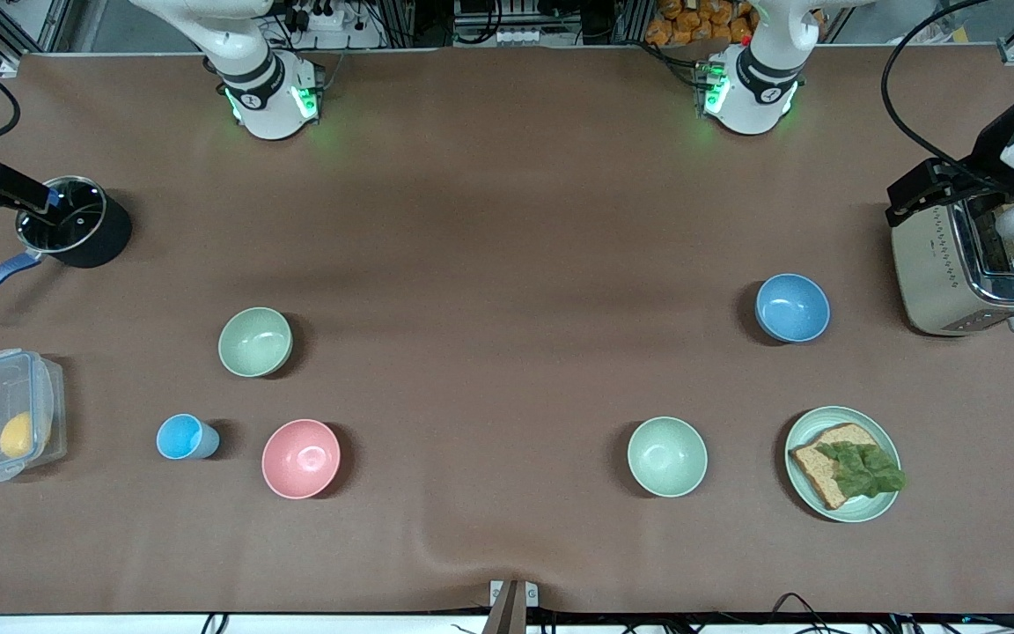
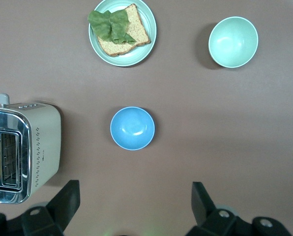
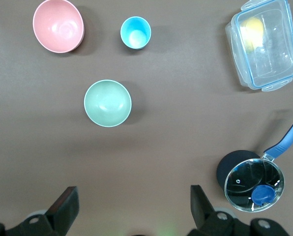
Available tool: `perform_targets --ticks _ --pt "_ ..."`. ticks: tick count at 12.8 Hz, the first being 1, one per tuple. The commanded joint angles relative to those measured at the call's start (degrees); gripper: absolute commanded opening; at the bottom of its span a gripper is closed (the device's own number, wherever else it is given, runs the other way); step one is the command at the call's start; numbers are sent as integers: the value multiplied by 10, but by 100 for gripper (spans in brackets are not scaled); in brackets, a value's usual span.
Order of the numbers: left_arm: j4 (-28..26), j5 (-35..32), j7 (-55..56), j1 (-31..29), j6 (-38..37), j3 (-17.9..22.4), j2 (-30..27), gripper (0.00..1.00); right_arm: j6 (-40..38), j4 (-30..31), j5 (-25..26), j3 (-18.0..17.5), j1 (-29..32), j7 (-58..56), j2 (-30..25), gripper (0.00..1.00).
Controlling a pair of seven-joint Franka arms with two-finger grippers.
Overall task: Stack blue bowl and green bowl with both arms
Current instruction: 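Move the left gripper down toward the blue bowl rim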
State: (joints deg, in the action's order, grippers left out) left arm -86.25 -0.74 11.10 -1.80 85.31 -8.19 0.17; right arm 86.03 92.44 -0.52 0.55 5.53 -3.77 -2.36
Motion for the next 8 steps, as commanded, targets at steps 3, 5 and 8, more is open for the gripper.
perform_targets --ticks 3,5,8 --pt "0 3 -18 -25 -16 -1 2 100 -9 -16 15 2 -3 4 4 100" --pt "-12 3 -36 -53 -13 -1 38 100 -9 -16 13 2 -3 5 4 100" --pt "-80 0 -36 -83 50 0 67 100 -5 -12 9 1 -8 11 6 100"
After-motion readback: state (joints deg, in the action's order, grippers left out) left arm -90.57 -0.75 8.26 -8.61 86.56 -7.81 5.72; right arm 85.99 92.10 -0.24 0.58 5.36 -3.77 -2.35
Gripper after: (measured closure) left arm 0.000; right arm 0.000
